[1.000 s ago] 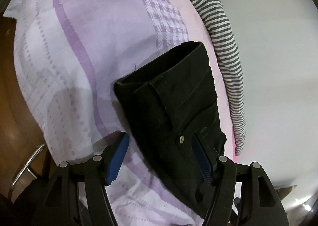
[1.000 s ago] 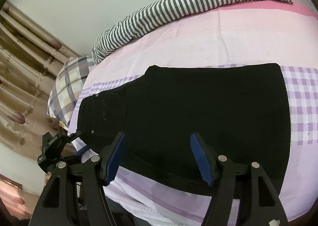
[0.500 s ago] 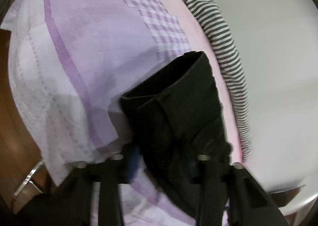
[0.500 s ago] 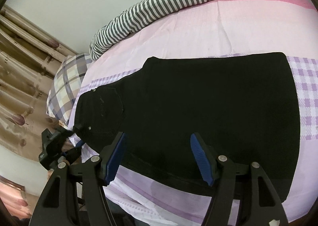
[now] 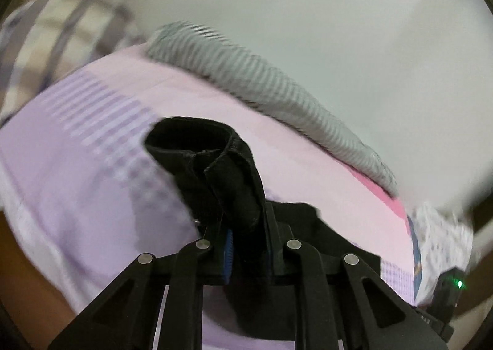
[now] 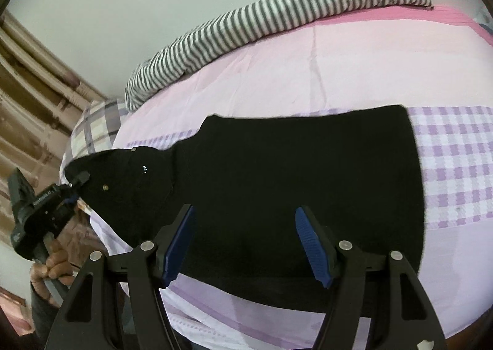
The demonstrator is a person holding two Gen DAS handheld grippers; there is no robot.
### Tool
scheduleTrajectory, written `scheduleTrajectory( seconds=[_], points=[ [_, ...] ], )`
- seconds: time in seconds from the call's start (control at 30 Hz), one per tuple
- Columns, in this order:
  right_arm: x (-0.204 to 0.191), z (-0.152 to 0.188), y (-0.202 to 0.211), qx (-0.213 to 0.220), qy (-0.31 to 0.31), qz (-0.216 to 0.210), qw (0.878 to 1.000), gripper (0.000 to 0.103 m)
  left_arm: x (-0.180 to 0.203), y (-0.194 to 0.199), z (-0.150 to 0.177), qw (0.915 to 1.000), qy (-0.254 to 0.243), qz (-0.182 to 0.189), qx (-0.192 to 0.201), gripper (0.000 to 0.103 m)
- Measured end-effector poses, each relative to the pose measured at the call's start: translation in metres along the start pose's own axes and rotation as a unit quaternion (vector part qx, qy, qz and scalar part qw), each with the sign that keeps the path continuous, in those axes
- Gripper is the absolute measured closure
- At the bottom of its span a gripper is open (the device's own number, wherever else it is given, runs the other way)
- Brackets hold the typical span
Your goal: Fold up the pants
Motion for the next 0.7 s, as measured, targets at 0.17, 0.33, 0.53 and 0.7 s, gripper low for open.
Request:
scheduleTrajectory(
  seconds=[0.17,0.33,0.53,0.7],
  points=[
    [0.016,-0.009,0.017,0.019,-0.013,0.007,1.000,0.038,0.073,-0.016,0.003,0.9965,-0.072,0.039,-0.015,0.087],
    [0.039,-0.015,0.032,0.034,-0.030,0.019,0.999,0.038,0.137,-0.039,0.025,0.9824,-0.173,0.055,-0.043,0.087],
    [0.058,-0.020,0.040,0.045,-0.057,0.015,0.997,0.038,0.190,-0.059,0.070,0.9595,-0.257,0.076,-0.087,0.087],
    [0.066,-0.025,0.040,0.045,-0.075,0.006,0.996,0.038,0.218,-0.084,0.126,0.9294,-0.323,0.083,-0.158,0.086]
  ],
)
Point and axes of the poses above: each gripper's, at about its wrist camera, not at the fingertips, and y roughly against the way its jaws point, x to its right, z to its underside, the point moved 10 cm from there along -y, roughly the way its jaws point, and after that the axes turned 10 degrees about -y, right-handed, at the moved point
